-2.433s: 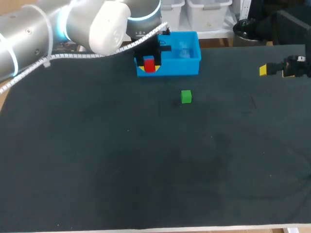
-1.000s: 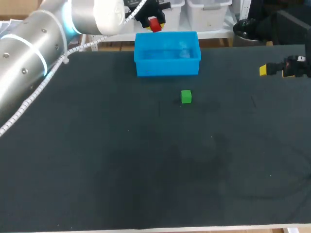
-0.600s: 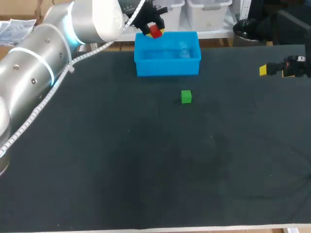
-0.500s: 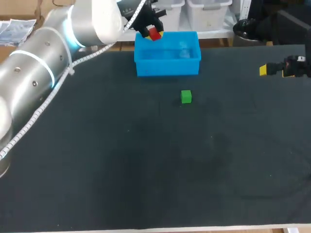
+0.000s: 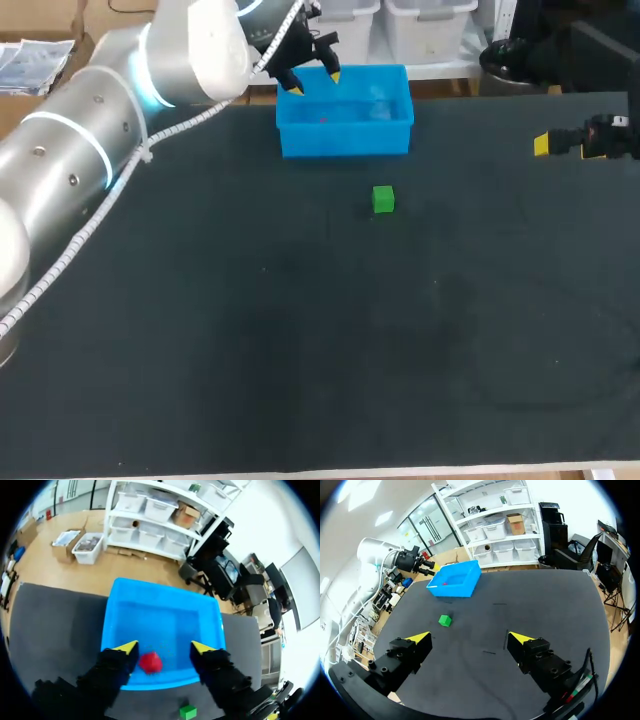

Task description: Use the left arm to pick the red cube and place it into the blue plastic box first, then use the right arm to grasp the green cube and put it into the same blue plastic box after the first action is fully finished.

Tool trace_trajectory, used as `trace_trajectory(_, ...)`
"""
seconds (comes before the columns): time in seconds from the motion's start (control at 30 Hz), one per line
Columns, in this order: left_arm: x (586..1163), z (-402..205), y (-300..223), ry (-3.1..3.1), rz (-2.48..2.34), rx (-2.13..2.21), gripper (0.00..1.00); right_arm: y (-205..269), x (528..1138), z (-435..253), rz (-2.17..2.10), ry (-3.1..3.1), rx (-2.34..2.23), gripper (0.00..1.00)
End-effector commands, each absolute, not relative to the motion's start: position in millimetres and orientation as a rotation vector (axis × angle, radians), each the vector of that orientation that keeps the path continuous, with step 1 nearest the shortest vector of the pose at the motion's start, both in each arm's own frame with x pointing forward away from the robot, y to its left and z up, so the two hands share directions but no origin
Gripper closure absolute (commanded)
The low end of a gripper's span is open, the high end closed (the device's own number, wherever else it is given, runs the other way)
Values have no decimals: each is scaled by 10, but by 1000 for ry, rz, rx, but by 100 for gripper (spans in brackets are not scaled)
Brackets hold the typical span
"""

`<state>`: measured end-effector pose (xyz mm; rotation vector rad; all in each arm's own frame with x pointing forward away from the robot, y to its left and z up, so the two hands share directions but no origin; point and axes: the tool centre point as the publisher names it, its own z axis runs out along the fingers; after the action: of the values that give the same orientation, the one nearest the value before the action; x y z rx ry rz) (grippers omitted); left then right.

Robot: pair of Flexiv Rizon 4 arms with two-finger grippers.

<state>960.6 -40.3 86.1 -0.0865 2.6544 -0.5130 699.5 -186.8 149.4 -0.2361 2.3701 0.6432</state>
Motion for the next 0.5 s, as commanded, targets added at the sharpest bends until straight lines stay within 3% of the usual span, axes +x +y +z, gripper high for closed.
trace_trajectory(0.03, 9701, 905, -426, 2662, -513, -75, 0, -1864, 6993, 1498, 641, 2371, -235, 0)
trace_trajectory(0.5, 9430, 1242, -383, 2575, -528, 33, 0, -1864, 6993, 1498, 641, 2371, -235, 0)
